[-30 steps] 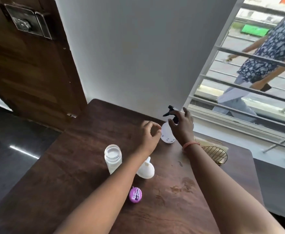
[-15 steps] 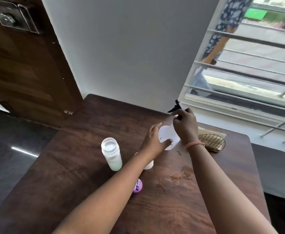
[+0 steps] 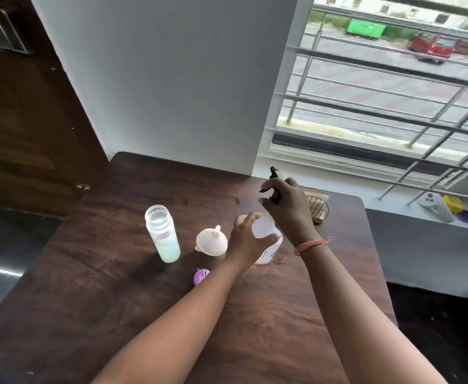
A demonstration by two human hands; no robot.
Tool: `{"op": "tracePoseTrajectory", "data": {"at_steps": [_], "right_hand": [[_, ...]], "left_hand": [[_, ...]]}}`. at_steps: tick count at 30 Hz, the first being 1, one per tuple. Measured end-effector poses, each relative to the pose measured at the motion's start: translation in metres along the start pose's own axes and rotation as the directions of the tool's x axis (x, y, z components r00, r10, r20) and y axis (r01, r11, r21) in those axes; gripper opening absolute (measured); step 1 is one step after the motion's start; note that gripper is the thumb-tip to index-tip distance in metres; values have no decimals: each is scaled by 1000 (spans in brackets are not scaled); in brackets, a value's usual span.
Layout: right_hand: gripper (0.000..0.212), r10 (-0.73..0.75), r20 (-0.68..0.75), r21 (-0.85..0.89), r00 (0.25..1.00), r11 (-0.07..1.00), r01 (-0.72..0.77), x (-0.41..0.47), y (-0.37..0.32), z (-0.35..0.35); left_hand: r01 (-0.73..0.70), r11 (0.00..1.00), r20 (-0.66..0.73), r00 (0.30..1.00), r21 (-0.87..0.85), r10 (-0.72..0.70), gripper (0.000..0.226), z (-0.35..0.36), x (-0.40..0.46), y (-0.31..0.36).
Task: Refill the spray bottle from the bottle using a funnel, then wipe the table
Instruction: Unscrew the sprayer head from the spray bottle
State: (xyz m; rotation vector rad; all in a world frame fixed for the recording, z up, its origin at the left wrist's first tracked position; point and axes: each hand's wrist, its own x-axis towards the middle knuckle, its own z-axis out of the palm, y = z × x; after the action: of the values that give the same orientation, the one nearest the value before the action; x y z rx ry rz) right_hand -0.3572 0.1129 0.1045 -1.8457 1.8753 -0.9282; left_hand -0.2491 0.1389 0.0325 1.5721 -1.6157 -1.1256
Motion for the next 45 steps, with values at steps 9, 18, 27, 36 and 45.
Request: {"op": "tracePoseTrajectory", "data": {"at_steps": [9, 18, 27, 36, 45], "right_hand": [[25, -213, 303, 237, 929, 961, 143, -20, 6, -28], [100, -25, 208, 331, 978, 942, -46, -29, 31, -46], [85, -65, 484, 571, 873, 779, -259, -39, 24, -31], [66, 132, 278, 673, 951, 680, -291, -35, 34, -34], [67, 84, 121, 760, 989, 634, -147, -35, -4, -16]], "left_hand": [[124, 981, 287, 955, -151, -77, 63, -11, -31, -2], [221, 959, 289, 943, -180, -163, 70, -6, -35, -23], [179, 961, 187, 972, -213, -139, 53, 0, -38, -13], [182, 953, 103, 981, -241, -162, 53, -9, -31, -27], [99, 975, 79, 993, -201, -85, 61, 5, -26, -26]]}}
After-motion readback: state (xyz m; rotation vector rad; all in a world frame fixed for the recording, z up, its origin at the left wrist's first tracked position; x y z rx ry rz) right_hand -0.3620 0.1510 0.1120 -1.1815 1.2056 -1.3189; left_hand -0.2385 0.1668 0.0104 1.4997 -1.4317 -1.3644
